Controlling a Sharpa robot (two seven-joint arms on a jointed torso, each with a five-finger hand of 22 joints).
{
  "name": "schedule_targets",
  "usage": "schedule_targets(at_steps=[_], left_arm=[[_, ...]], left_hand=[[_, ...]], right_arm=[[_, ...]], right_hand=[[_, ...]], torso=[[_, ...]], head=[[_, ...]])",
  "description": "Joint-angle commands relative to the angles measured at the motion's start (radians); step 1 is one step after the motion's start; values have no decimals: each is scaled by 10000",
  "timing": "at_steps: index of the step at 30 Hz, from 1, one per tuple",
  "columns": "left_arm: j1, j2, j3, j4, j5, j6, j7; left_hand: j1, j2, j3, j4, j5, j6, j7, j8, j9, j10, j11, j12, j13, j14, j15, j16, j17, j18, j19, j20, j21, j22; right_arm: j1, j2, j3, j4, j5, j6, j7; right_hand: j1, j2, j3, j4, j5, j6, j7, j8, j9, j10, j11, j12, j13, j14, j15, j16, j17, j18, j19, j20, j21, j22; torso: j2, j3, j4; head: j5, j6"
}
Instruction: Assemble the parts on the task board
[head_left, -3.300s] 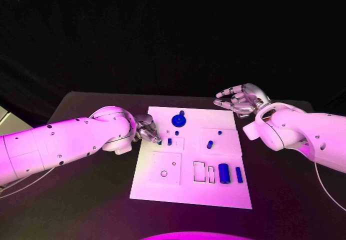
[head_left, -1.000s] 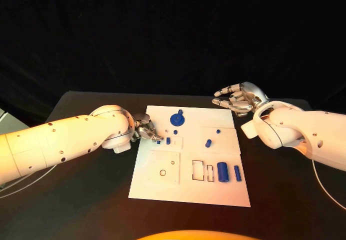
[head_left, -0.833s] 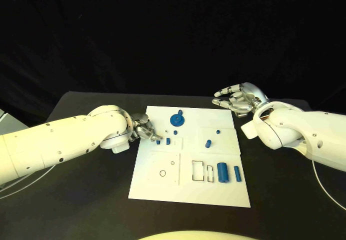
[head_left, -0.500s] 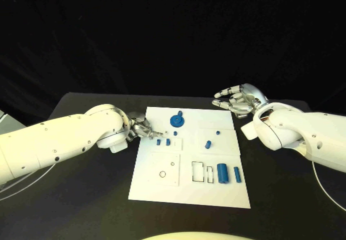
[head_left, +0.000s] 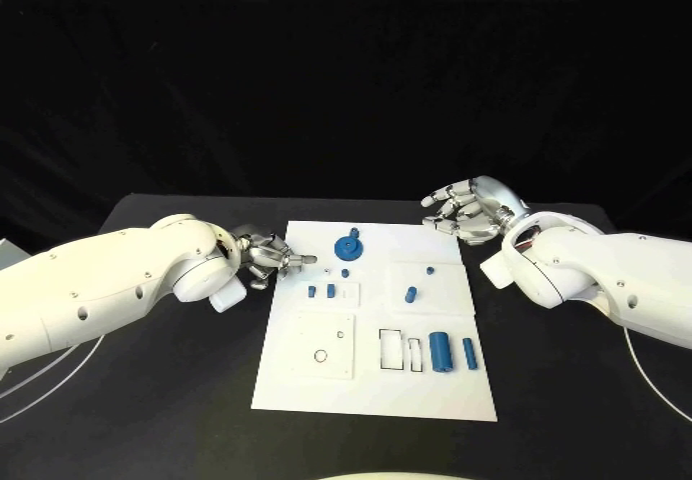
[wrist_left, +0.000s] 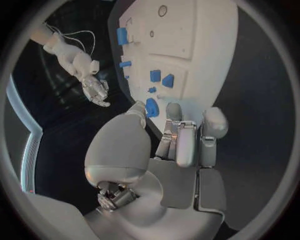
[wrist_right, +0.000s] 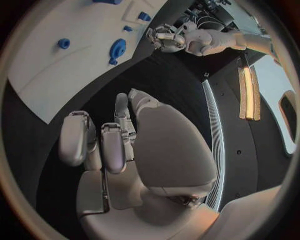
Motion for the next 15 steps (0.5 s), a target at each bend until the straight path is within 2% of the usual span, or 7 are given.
schedule_targets(at_steps=[1, 2, 3, 4, 9, 10, 15], left_arm=[[-1, -179, 12, 75, 2573, -518, 2563], [-7, -273, 12, 111, 3003, -471, 3107], [-13, -352, 12, 146, 3303, -442, 3525], [-21, -451, 11, 191, 3626, -414, 4022], [-48, -841, 11, 363, 4693, -329, 5736], [-57, -914, 11, 401, 4866, -305, 6013], [-161, -1233, 11, 694, 5297, -222, 6985]], left_hand=[[928, 255, 395, -89, 70, -330, 201, -195, -316, -1016, 215, -681, -445, -1509, 193, -1600, -2306, 516, -2086, 162, -1944, -2377], [1255, 271, 582, -20, 74, -452, 324, -336, -608, -1272, 342, -984, -745, -2275, 333, -2342, -3293, 553, -2441, 301, -2475, -2769], [1393, 252, 681, -14, 77, -483, 368, -385, -738, -1417, 382, -1155, -903, -2655, 383, -2706, -3788, 556, -2515, 358, -2651, -2871], [1641, 158, 953, -19, 77, -530, 453, -467, -1074, -1909, 515, -1722, -1399, -3606, 519, -3555, -4847, 559, -2713, 497, -3157, -3170], [2197, -248, 1705, -21, 19, -558, 577, -569, -1992, -2143, 710, -2858, -2651, -4669, 757, -4437, -5680, 573, -3043, 751, -4436, -3963], [2336, -419, 2085, -21, 24, -428, 576, -585, -2422, -1959, 736, -3322, -3198, -4937, 813, -4836, -6087, 584, -3067, 837, -5005, -4341], [2577, -963, 3200, -91, 8, -113, 595, -790, -3627, -1260, 809, -4676, -4632, -5560, 979, -6078, -7305, 575, -3069, 1054, -6647, -5429]], right_arm=[[-36, -117, -6, 161, -2008, 882, -154], [-47, -159, -8, 213, -2291, 958, -184], [-60, -212, -11, 277, -2646, 1043, -226], [-73, -266, -14, 340, -3009, 1114, -279], [-157, -442, -32, 544, -4778, 1289, -655], [-186, -461, -35, 567, -5196, 1330, -772], [-394, -472, -44, 648, -7114, 1549, -1490]], right_hand=[[103, -307, 737, -152, 35, 280, 81, -10, -30, 289, 66, -938, -1007, 335, -62, -100, -89, 82, -5, 23, 4, 140], [36, -411, 1081, -297, 14, 415, 109, -5, -28, 356, 62, -1437, -1526, 338, -28, -115, -99, 86, -1, 35, -2, 161], [3, -432, 1159, -336, 1, 472, 100, 9, -21, 334, 85, -1589, -1671, 337, -9, -122, -106, 89, 1, 34, -2, 167], [-43, -465, 1229, -383, -20, 500, 104, 5, -20, 374, 93, -1722, -1820, 338, 5, -125, -107, 87, 7, 40, 11, 183], [-367, -618, 1538, -576, -219, 694, 107, 34, 13, 245, 188, -2591, -2708, 341, 84, -180, -229, 42, 92, 106, 213, 358], [-437, -654, 1591, -604, -249, 688, 114, 22, 14, 189, 217, -2765, -2899, 352, 110, -166, -217, 35, 107, 125, 247, 389], [-784, -831, 1589, -654, -461, 701, 88, 6, 32, 25, 288, -3253, -3520, 359, 186, -165, -262, 41, 109, 185, 231, 410]], torso=[[8, 5, 2], [10, 4, -4], [16, 6, -12], [22, 4, -17], [17, -6, 7], [10, -4, 8], [13, 3, 9]], head=[[-187, 89], [-208, 101], [-228, 128], [-259, 164], [-368, 224], [-433, 262], [-524, 304]])
